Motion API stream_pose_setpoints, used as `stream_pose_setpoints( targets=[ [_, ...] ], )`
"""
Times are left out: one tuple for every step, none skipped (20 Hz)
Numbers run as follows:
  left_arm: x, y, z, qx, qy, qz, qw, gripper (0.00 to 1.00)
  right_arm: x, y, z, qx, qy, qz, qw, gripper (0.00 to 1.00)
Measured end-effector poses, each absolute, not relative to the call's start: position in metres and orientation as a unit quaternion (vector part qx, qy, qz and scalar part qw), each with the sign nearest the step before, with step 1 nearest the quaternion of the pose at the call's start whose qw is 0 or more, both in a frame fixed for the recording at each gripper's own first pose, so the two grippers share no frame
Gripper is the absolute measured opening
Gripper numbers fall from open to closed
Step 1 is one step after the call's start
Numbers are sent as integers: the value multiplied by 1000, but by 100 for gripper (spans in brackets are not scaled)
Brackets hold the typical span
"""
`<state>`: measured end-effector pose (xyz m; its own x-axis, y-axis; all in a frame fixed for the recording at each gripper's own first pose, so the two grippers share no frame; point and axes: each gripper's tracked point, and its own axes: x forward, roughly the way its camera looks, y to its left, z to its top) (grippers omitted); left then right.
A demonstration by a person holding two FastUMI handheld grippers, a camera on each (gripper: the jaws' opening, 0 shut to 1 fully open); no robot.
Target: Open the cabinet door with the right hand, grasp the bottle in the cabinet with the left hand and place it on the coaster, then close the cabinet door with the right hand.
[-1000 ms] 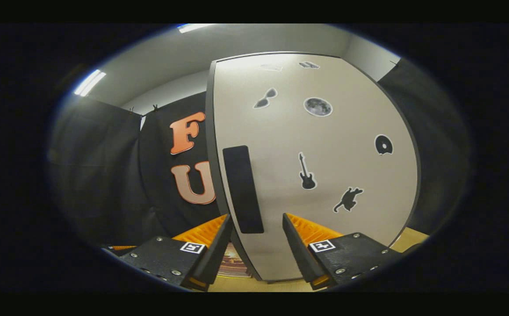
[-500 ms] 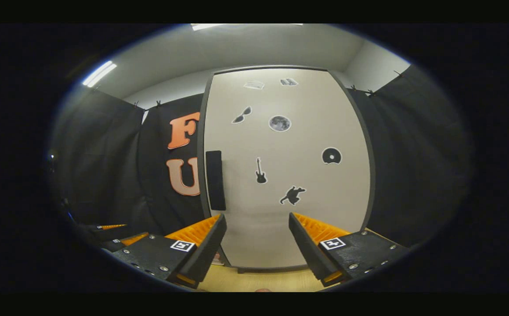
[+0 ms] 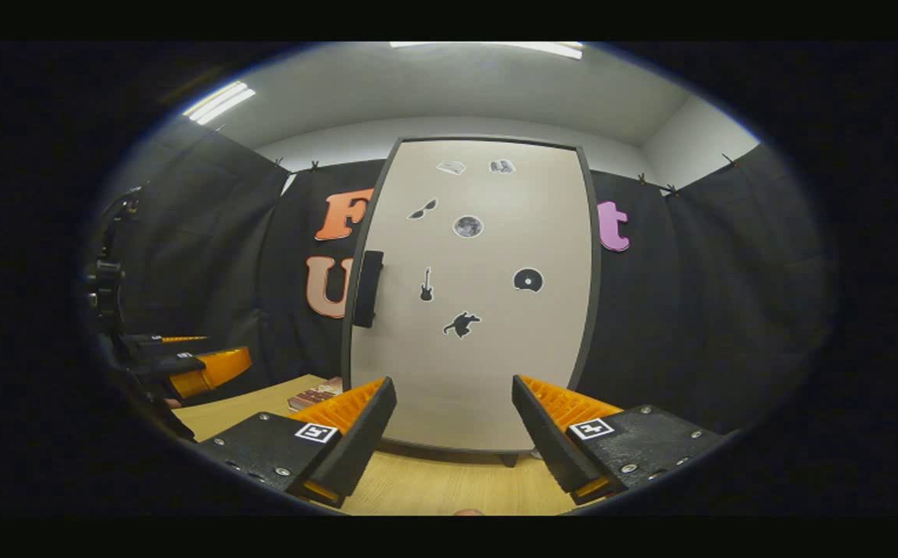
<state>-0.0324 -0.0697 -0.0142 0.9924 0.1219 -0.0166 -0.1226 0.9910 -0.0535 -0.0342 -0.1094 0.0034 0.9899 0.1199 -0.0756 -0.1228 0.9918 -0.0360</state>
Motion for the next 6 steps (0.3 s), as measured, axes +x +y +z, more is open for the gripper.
stream_pose_setpoints(
  targets=[
    [-37,-71,-12,-24,6,66,997,95,-39,-109,2,-29,33,64,997,93],
    [-42,-72,-11,-21,4,69,997,95,-44,-107,0,-36,31,69,996,93],
    [-46,-73,-9,-19,2,69,997,95,-49,-105,-2,-40,31,74,996,93],
    [-49,-74,-7,-17,0,69,997,95,-53,-102,-3,-40,33,78,996,94],
    [-51,-73,-6,-19,-1,68,998,96,-55,-98,-4,-35,33,81,996,94],
    [-52,-72,-4,-21,-2,67,998,96,-56,-94,-4,-27,33,83,996,95]
  ],
)
